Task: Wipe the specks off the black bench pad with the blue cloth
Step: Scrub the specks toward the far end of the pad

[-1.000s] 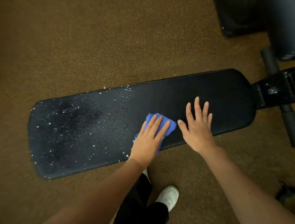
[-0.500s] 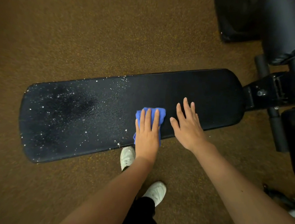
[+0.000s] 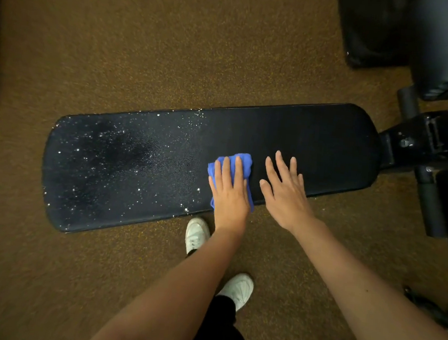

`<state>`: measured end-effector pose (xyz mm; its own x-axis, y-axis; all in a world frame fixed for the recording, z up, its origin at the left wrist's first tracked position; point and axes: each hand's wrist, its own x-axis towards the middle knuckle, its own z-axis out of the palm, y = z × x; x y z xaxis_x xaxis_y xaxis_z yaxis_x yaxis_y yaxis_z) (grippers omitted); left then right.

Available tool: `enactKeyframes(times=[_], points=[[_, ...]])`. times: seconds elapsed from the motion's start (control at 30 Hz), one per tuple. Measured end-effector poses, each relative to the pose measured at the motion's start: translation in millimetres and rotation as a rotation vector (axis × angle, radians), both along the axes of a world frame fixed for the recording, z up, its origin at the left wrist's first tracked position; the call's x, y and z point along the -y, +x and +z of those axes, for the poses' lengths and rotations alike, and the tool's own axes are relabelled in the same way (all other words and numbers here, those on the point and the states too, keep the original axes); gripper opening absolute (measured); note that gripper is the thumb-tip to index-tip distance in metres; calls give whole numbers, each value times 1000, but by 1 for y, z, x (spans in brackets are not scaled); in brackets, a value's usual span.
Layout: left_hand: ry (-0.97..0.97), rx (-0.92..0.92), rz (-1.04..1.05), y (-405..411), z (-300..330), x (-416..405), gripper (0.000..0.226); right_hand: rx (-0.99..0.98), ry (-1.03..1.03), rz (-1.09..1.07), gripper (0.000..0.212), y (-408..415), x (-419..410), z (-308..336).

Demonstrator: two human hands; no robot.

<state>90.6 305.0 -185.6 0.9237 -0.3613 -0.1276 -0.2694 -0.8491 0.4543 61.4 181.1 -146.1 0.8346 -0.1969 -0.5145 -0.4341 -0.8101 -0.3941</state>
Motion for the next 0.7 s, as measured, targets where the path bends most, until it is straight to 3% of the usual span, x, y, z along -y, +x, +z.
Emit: enactKeyframes(times=[0.17, 0.4, 0.7], points=[[-19, 19, -89, 27, 24, -36, 50, 71, -48, 40, 59, 1, -28, 5], [205, 12, 4, 77, 24, -110, 60, 252, -54, 95, 86, 15, -87, -10], [231, -8, -193, 82, 11, -154, 61, 397, -237, -177, 61, 23, -124, -37]])
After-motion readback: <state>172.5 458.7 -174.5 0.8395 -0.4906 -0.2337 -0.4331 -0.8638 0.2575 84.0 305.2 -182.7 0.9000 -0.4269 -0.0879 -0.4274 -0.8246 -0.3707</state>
